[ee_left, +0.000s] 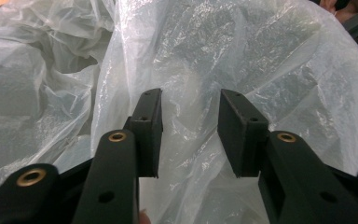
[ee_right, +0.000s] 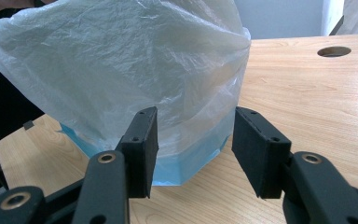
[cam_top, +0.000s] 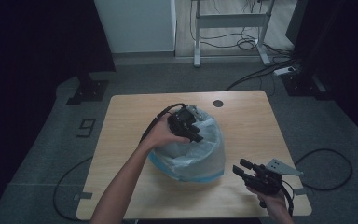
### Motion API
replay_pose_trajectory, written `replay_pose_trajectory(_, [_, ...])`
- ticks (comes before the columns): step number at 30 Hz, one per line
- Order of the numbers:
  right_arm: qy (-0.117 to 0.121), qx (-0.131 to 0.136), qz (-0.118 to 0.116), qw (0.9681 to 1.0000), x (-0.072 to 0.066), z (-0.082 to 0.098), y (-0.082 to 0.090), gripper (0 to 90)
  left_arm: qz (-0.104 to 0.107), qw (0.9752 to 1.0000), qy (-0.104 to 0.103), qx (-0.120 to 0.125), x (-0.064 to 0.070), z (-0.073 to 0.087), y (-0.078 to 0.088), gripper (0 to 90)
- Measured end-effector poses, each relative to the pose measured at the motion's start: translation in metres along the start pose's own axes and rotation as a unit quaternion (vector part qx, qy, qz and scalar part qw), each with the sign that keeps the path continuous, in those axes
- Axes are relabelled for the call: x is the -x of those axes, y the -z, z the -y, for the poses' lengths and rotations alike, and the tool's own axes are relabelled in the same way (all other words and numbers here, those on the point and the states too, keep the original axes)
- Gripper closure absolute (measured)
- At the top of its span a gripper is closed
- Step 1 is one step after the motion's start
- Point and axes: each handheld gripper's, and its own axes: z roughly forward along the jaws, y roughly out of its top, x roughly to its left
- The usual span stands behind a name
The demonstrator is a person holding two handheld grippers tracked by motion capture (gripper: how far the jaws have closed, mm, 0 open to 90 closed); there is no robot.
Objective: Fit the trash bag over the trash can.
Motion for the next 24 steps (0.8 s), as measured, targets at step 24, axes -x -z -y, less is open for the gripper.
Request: replay_pose_trajectory(24, [0.020, -0.010, 0.033, 0.9992, 0.002, 0.001, -0.003, 46.6, -0.091, 0.9750, 0.080, 0.187, 0.007, 0.076, 0.073, 32.1])
